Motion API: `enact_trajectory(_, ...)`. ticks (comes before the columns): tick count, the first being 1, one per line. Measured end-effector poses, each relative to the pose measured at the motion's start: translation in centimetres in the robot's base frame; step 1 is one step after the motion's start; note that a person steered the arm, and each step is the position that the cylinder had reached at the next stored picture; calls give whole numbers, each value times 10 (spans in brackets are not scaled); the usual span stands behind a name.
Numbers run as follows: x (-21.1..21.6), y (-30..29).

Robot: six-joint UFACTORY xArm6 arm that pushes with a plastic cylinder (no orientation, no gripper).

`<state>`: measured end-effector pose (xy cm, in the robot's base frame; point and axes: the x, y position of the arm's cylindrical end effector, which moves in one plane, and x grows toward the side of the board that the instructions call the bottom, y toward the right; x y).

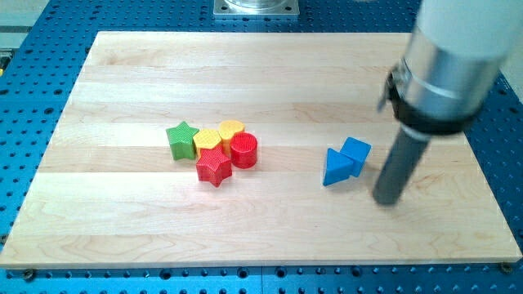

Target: Push the blue triangle close to the yellow heart

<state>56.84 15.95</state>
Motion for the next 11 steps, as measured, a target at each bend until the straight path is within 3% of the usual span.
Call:
enact_trajectory(1, 2, -27)
enact_trajectory(4, -100, -90)
enact_trajectory(6, -56, -101)
enact_trajectory(7, -65, -119)
enact_trajectory(10, -152, -120)
enact_trajectory(11, -157, -183)
